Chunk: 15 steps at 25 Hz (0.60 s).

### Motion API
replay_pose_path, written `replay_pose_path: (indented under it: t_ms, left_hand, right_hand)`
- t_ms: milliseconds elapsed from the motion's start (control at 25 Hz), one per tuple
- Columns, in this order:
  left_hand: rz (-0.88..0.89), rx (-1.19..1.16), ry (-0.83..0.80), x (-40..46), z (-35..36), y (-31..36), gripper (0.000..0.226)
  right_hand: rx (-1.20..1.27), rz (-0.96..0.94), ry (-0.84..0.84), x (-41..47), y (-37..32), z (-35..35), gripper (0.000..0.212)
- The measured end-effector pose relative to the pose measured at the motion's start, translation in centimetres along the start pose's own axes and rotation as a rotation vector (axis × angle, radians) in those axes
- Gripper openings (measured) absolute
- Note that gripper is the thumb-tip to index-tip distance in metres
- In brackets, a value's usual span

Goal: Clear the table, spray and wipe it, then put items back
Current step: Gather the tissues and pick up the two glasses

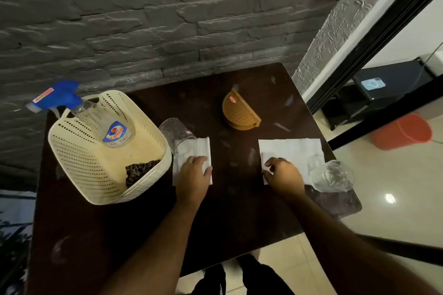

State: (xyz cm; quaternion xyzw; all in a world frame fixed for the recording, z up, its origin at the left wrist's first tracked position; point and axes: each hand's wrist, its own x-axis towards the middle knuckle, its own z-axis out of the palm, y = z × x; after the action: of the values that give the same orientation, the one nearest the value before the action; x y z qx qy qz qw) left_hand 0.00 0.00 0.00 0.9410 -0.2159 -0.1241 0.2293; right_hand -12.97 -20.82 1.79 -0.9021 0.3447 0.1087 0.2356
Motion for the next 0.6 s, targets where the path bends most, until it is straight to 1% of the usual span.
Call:
replay_pose_path:
  t_ms: [40,120,160,200,280,360,400,480,520,600]
  left_hand:
    - [0.057,0.013,0.046,0.8,-0.4,0.3,0.033]
    - [0.208,0.179,0.11,2.5,-1.2,1.4,0.037]
    - [0.28,0.268,0.115,3.9,-2.2,2.1,0.042]
    - [0.307,0.369,0.067,5.3,-2.9,2.5,0.047]
    - [0.267,0.592,-0.062,7.6,-4.2,2.7,0.055]
    - [0.16,0.778,-0.124,9.5,-5.4,2.6,0.048]
    - [0.094,0.829,-0.147,10.2,-6.0,2.7,0.043]
    - [-0.026,0.851,-0.207,10.9,-6.2,2.6,0.04]
    - [-0.051,0.856,-0.227,11.1,-6.2,2.4,0.039]
    - [-0.046,0.872,-0.225,11.3,-5.8,2.2,0.035]
  right_hand:
    - [0.015,0.024,0.033,0.1,0.2,-0.3,0.028]
    - [0.025,0.034,0.063,0.4,0.7,-0.8,0.03]
    - [0.031,0.036,0.059,0.4,0.6,-1.2,0.03]
    - [0.044,0.019,0.054,0.6,0.5,-1.3,0.03]
    - [0.059,-0.031,0.051,0.9,0.1,-1.5,0.031]
    - [0.066,-0.058,0.033,1.3,0.1,-1.9,0.032]
    - [0.068,-0.066,0.022,1.5,0.2,-2.0,0.033]
    - [0.069,-0.076,0.011,1.6,0.3,-2.0,0.033]
    - [0.072,-0.083,0.008,1.7,0.5,-2.0,0.033]
    - [0.079,-0.087,0.001,1.8,0.8,-2.1,0.033]
